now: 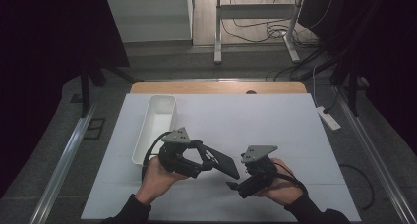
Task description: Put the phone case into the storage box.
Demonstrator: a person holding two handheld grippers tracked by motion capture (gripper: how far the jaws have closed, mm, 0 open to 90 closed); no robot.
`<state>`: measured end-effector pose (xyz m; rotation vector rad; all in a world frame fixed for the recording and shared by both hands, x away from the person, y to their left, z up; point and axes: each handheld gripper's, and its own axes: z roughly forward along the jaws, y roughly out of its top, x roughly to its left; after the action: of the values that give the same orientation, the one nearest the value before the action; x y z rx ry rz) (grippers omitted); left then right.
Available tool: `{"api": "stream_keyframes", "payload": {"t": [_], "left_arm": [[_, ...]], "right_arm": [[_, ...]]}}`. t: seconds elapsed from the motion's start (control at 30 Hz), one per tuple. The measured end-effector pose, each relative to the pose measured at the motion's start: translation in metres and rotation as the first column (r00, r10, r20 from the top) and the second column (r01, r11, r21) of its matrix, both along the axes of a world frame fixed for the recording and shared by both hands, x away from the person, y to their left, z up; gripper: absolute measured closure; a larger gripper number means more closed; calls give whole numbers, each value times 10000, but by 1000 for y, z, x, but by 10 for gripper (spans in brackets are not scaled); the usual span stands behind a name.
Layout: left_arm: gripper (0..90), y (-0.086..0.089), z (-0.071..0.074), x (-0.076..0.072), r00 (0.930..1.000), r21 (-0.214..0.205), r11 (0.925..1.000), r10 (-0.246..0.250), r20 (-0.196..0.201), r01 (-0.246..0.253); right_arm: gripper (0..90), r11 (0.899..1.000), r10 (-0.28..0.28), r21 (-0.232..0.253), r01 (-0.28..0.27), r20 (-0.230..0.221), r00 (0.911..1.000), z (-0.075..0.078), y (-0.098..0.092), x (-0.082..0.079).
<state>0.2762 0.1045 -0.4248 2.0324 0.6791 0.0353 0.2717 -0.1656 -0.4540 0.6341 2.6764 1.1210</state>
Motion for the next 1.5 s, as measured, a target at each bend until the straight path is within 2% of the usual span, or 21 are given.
{"api": "stream_keyframes", "payload": {"t": [0.1, 0.23, 0.5, 0.6, 0.67, 0.73, 0.77, 1.1, 1.3, 1.5], "left_arm": [[155, -1, 0, 0, 10000, -51, 10000, 41, -72, -42], [154, -3, 0, 0, 9998, -121, 9999, 45, -168, -47], [155, -8, 2, 1, 9995, -272, 9996, 22, -309, -30], [154, -9, 3, 1, 9993, -303, 9995, 69, -368, -80], [154, -9, 3, 1, 9992, -321, 9994, 78, -393, -91], [154, -10, 4, 1, 9989, -377, 9992, 128, -457, -145], [154, -10, 4, 1, 9989, -378, 9992, 133, -456, -150], [150, -14, 9, 2, 9988, -368, 9991, 183, -463, -200], [146, -13, 9, 5, 9981, -412, 9985, 342, -513, -364], [134, -12, 12, 8, 9964, -538, 9963, 636, -568, -667]], "right_arm": [[1, 9998, -5, -213, 10, 209, 9998, -2, 3, -1], [58, 9991, -162, -378, 179, 448, 9989, -3, 8, -2], [211, 9971, -411, -608, 456, 731, 9965, -4, 14, -2], [279, 9960, -361, -780, 445, 1056, 9938, -5, 14, -3], [304, 9960, -398, -755, 483, 1104, 9931, -6, 15, -3], [347, 9949, -378, -884, 494, 1284, 9910, -7, 16, -5], [378, 9926, -460, -1040, 624, 1534, 9871, -8, 17, -6], [505, 9890, -655, -1184, 887, 1872, 9801, -8, 17, -6], [591, 9884, -453, -1324, 750, 2142, 9757, -8, 18, -8], [721, 9888, -388, -1288, 754, 2661, 9632, -7, 19, -11]]}}
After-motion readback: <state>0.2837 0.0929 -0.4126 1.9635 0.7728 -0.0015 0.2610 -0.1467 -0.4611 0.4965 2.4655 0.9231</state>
